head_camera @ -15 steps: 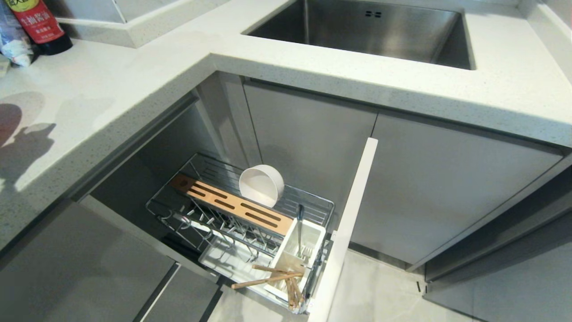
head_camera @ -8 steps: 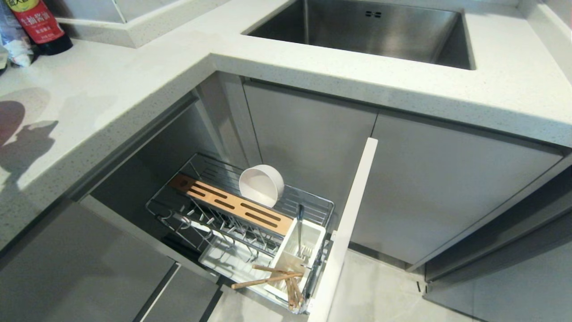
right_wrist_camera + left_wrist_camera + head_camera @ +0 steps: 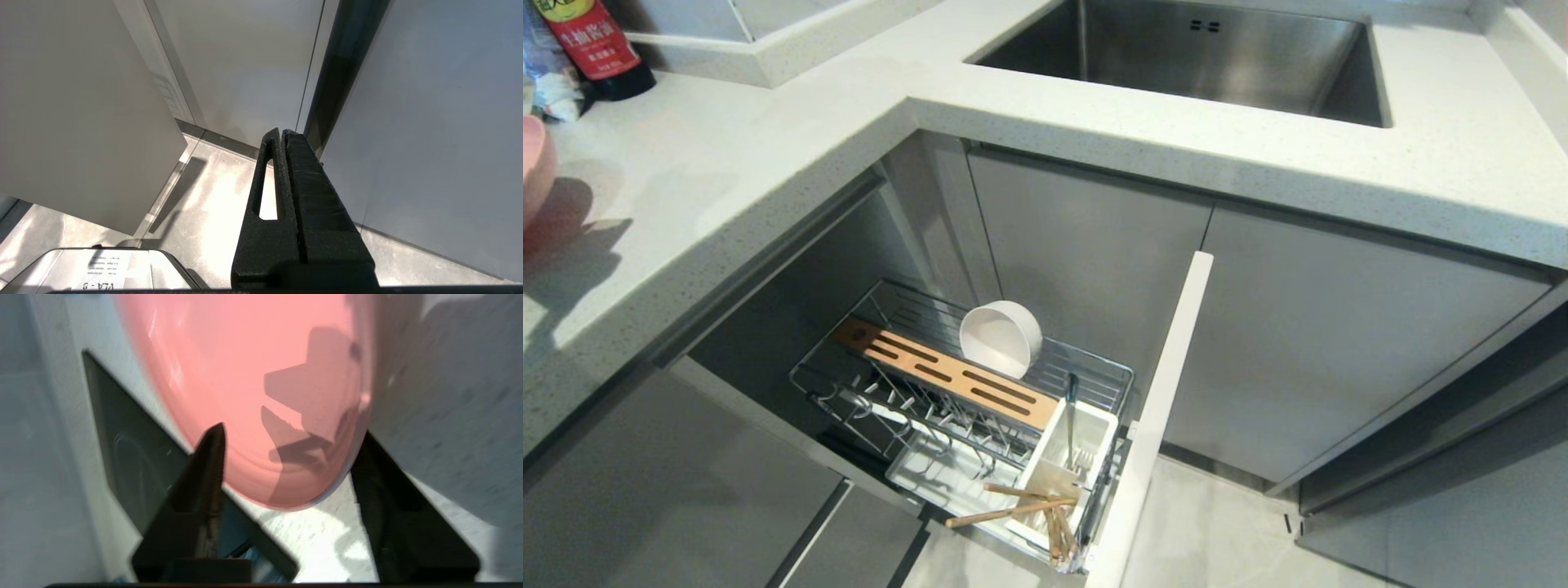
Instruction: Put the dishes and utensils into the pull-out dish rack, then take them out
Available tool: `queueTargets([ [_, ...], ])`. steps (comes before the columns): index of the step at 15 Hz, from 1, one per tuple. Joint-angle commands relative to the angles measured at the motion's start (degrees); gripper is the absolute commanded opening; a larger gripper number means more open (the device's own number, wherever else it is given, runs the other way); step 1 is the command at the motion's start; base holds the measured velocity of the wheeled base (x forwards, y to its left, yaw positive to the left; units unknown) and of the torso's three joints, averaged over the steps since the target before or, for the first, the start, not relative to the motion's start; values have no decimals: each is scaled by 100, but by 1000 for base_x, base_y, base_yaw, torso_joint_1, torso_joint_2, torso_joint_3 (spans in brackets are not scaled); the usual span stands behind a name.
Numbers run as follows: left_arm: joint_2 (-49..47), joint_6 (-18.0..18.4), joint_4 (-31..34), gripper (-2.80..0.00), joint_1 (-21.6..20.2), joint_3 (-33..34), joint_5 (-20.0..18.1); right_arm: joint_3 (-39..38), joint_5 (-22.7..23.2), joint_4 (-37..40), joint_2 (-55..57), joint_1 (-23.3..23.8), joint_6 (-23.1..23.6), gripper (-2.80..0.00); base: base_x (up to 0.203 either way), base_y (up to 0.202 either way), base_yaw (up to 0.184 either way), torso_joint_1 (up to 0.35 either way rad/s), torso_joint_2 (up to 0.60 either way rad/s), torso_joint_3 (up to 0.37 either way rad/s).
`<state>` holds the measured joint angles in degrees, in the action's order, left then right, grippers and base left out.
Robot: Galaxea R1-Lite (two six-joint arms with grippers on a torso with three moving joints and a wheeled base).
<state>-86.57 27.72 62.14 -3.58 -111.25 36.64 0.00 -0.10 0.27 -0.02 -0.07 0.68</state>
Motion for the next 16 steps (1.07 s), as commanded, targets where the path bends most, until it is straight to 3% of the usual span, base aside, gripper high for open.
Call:
queueTargets([
  [1, 39, -16, -146, 0, -2, -23, -206, 0, 2, 0, 2, -1, 2, -280, 0, 0, 0, 0, 0, 0],
  [3, 109, -274, -401, 0, 17, -27, -802, 0, 1, 0, 2, -1, 2, -280, 0, 0, 0, 0, 0, 0],
  [6, 252, -998, -610, 0, 117, -20, -1714, 0, 1, 0, -6, -1, 2, -280, 0, 0, 0, 0, 0, 0],
  [9, 498, -2439, -840, 0, 229, -3, -2731, 0, 1, 0, -6, -1, 2, -280, 0, 0, 0, 0, 0, 0],
  [10, 655, -2982, -938, -280, 267, 35, -3027, 0, 1, 1, -3, -1, 2, -280, 0, 0, 0, 0, 0, 0],
  [14, 1106, -5518, -1274, -280, 623, 195, -3637, 0, 1, 0, 1, -1, 2, -280, 0, 0, 0, 0, 0, 0],
  [15, 1174, -6079, -1326, -280, 747, 212, -3752, 0, 1, 0, 2, -1, 2, -280, 0, 0, 0, 0, 0, 0],
  [16, 1166, -6408, -1462, -280, 883, 179, -3863, 0, 1, 8, -5, -1, 2, -280, 0, 0, 0, 0, 0, 0],
])
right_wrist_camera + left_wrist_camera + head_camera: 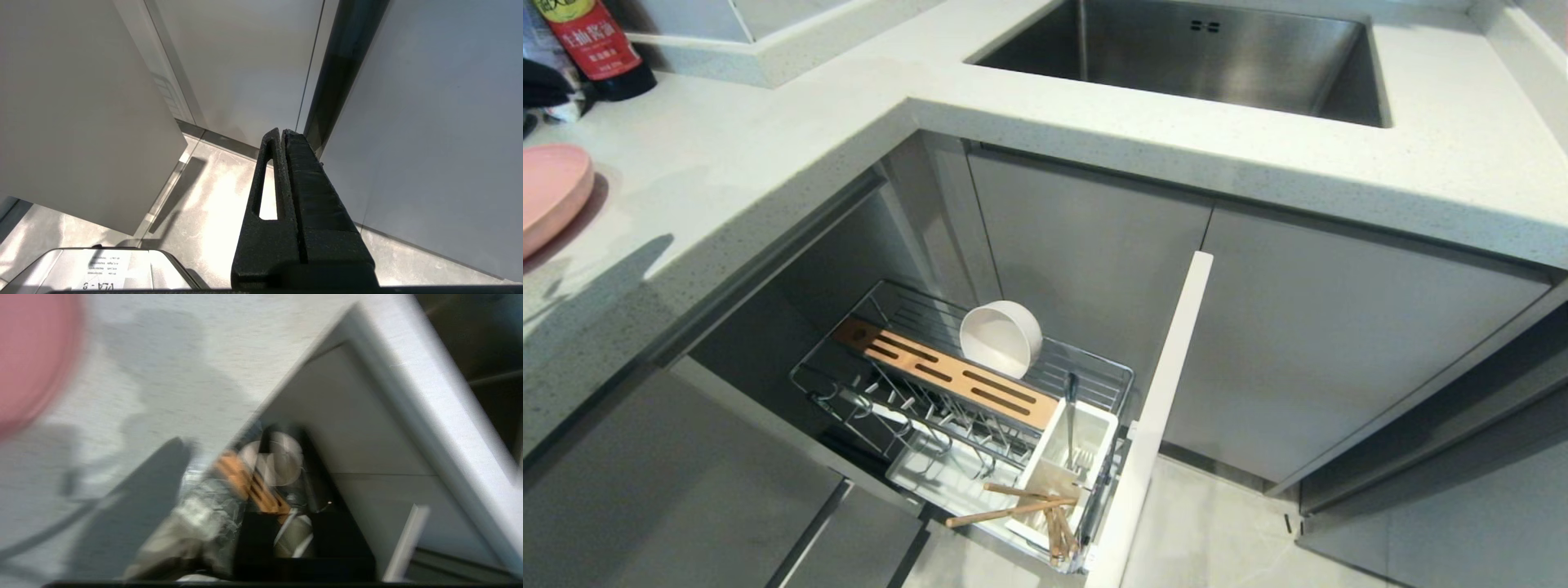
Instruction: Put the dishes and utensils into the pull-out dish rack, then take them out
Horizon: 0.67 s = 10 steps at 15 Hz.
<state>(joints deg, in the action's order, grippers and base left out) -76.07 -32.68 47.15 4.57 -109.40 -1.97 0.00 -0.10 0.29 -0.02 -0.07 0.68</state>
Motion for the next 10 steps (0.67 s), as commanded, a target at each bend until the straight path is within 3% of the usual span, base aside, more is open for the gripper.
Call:
queueTargets([
  [1, 67, -512, -98, -280, 310, 8, -38, 0, 1, -1, -6, -1, 2, -280, 0, 0, 0, 0, 0, 0],
  [3, -135, -997, -221, -280, 784, 22, -47, 0, 1, -3, 2, -1, 2, -280, 0, 0, 0, 0, 0, 0],
  [6, -614, -1541, -272, -280, 1175, 45, -4, 0, 1, -3, 2, -1, 2, -280, 0, 0, 0, 0, 0, 0],
  [10, -1138, -1767, -278, -280, 1786, 388, 170, 0, 1, -3, 2, -1, 2, -280, 0, 0, 0, 0, 0, 0],
])
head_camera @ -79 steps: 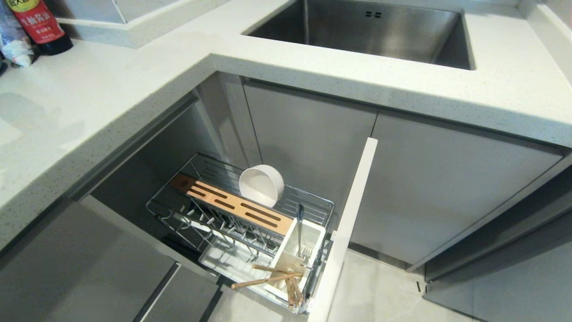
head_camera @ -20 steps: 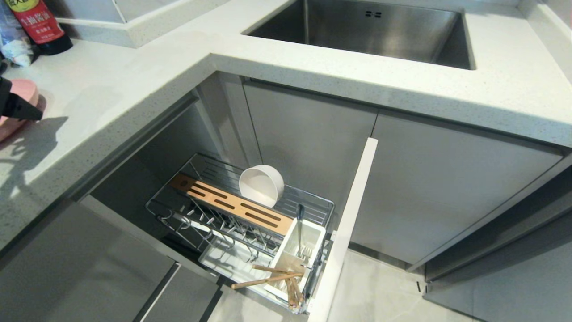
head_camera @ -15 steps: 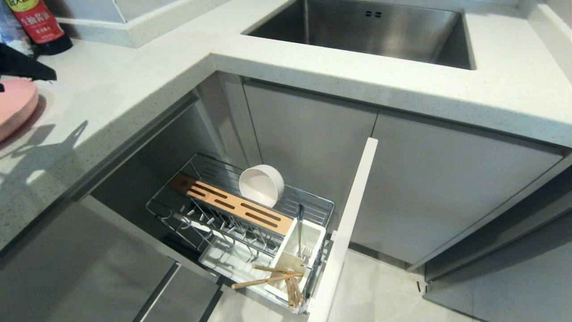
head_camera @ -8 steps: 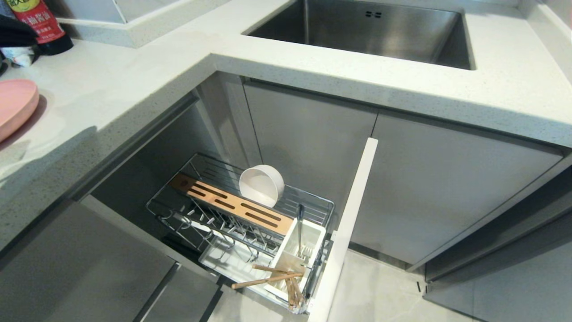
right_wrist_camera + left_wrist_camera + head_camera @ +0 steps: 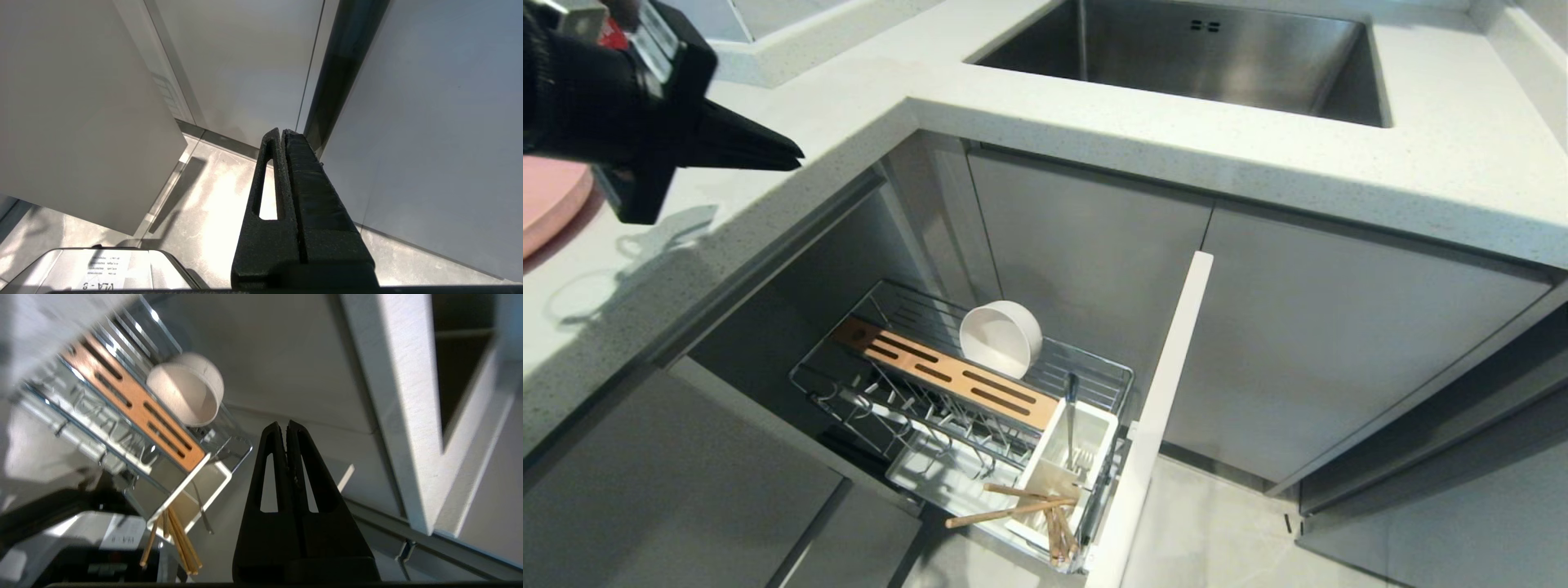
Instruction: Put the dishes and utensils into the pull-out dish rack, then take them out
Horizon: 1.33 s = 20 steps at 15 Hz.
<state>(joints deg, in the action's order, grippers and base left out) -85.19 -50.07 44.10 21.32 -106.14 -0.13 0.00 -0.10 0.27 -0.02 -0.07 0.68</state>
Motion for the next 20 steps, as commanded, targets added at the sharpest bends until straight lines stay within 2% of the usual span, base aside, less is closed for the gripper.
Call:
queueTargets([
  [1, -371, -51, 22, -280, 225, 135, 74, 0, 1, 0, 0, -1, 2, -280, 0, 0, 0, 0, 0, 0],
  [5, -995, -156, -128, -280, 539, 389, 547, 0, 1, 1, -6, -1, 2, -280, 0, 0, 0, 0, 0, 0],
  [9, -1436, -222, -1003, -280, 811, 962, 1066, 0, 1, 0, -6, -1, 2, -280, 0, 0, 0, 0, 0, 0],
  [15, -1898, -214, -1389, -280, 1119, 1359, 1188, 0, 1, 1, 0, -1, 2, -280, 0, 0, 0, 0, 0, 0],
  [16, -1955, -214, -1468, 0, 1164, 1384, 1213, 0, 1, 5, 0, -1, 2, -280, 0, 0, 0, 0, 0, 0],
  [20, -2215, -231, -1880, 0, 1182, 1500, 1387, 0, 1, 5, 2, -1, 2, -280, 0, 0, 0, 0, 0, 0],
])
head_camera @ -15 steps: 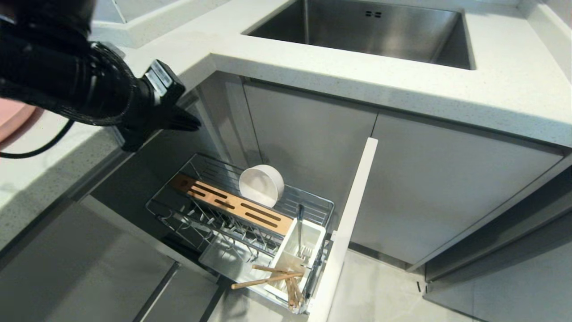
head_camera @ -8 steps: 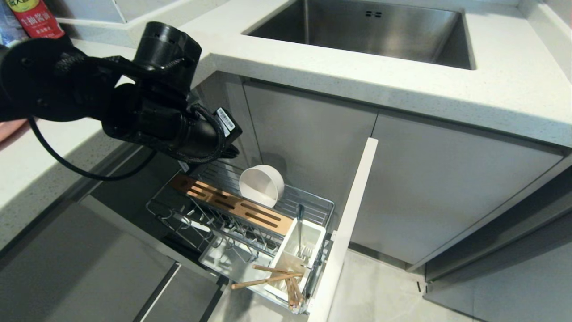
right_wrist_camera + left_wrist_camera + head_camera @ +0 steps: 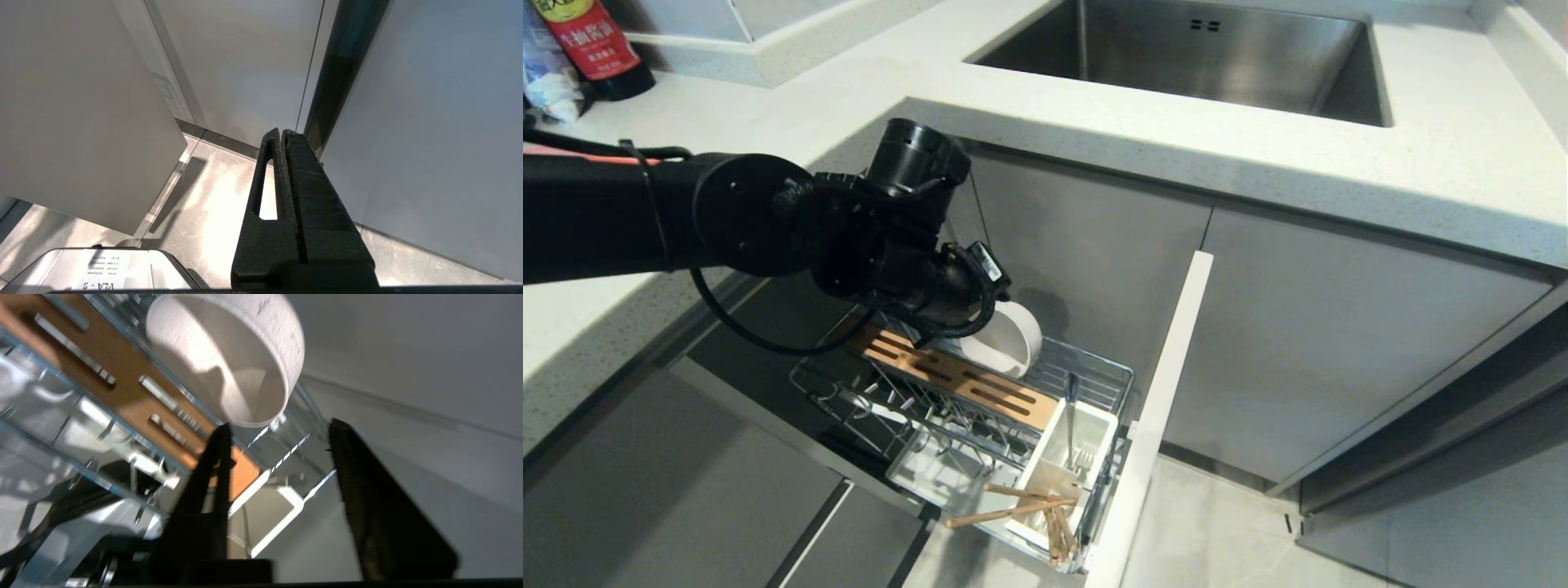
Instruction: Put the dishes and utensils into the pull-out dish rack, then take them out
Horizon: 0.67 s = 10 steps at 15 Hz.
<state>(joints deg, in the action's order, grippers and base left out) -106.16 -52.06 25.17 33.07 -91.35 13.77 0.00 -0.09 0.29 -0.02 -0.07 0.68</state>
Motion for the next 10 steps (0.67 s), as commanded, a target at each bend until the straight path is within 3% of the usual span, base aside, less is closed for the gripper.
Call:
queueTargets([
  [1, -194, -32, -148, 0, 6, 100, 53, 0, 0, -3, -5, -1, 2, -280, 0, 0, 0, 0, 0, 0],
  [4, -473, -27, -769, 0, -2, 264, 76, 0, 0, -3, 2, -1, 2, -280, 0, 0, 0, 0, 0, 0],
  [10, -760, 192, -1370, 0, -100, 355, -30, 0, 0, -3, -6, -1, 2, -280, 0, 0, 0, 0, 0, 0],
])
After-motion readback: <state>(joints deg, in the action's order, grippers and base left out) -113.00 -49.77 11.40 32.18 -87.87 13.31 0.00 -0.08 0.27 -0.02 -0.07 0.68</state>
